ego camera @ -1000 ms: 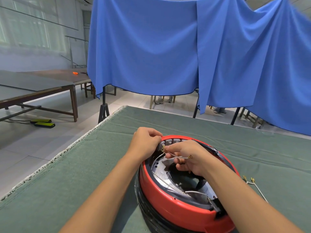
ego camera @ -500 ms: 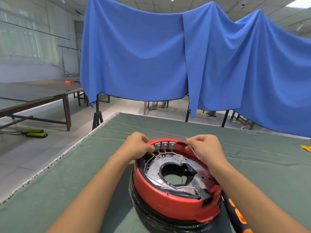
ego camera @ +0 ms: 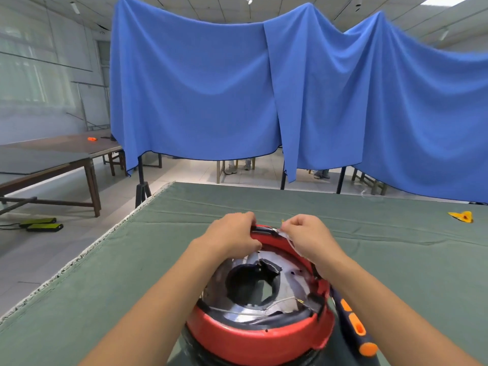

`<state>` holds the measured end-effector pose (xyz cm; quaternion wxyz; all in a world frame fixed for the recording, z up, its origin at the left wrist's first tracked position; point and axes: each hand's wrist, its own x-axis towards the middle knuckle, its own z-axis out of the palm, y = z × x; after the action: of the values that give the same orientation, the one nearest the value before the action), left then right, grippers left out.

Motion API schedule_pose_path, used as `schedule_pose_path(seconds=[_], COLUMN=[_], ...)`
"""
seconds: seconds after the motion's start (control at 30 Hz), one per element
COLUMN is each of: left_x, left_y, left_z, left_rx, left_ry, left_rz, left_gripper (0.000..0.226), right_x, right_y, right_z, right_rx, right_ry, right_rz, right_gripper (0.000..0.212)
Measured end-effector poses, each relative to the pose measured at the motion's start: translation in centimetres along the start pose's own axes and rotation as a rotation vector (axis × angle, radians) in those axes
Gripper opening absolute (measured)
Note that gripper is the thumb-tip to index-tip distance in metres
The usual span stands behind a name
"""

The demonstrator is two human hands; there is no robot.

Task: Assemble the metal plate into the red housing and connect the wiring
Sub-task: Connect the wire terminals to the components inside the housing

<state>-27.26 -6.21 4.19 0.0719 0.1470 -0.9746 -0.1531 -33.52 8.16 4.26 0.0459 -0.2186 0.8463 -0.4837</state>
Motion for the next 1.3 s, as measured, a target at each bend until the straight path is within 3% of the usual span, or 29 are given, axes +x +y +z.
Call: schedule_pose_path(seconds=[0.1,0.23,0.37,0.53,0.7,0.8,0.87,1.0,1.1,1.17,1.3], left_x=[1.3,2.0,1.8,0.1,-3.1,-4.4,-4.7,-3.2,-1.9,-1.5,-1.4], left_y=[-0.4,-1.4,-1.6,-2.5,-2.9,-2.0,-1.3,-1.5,-2.5,-3.2,-4.0], left_z=[0.6,0.5,0.3,-0.8,-2.2,-3.0,-3.6,-3.4,-2.2,-1.5,-2.1], left_rx=[0.001,0.077,0.092,0.335,0.532,0.618,0.597,0.401,0.208,0.122,0.277], left_ry=[-0.034,0.007,0.124,0.187,0.004,-0.114,-0.051,0.124,0.085,0.05,-0.034], left_rz=[0.104,0.149,0.038,-0.187,-0.343,-0.364,-0.329,-0.203,-0.116,-0.073,-0.101], left_gripper=[0.053,0.036,0.02,0.017,0.031,0.021,0.006,0.013,0.037,0.041,0.031], right_x=[0.6,0.8,0.6,0.6,0.5,0.6,0.6,0.1,-0.1,-0.2,0.0], right_y=[-0.4,-0.7,-0.6,-0.2,-0.1,-0.1,0.1,0.7,1.1,1.2,1.1], right_z=[0.3,0.0,-0.8,-1.2,-0.4,0.2,0.5,0.8,0.7,0.7,0.6], right_rx=[0.097,0.095,0.088,0.055,-0.046,-0.134,-0.152,-0.191,-0.201,-0.215,-0.215], right_ry=[-0.031,-0.018,0.011,0.043,0.022,0.018,0.003,-0.012,-0.025,-0.075,-0.188], right_rz=[-0.011,-0.023,-0.034,-0.016,-0.047,-0.077,-0.09,-0.155,-0.221,-0.261,-0.335], right_gripper=[0.025,0.02,0.023,0.032,0.031,0.025,0.023,0.02,0.021,0.024,0.023])
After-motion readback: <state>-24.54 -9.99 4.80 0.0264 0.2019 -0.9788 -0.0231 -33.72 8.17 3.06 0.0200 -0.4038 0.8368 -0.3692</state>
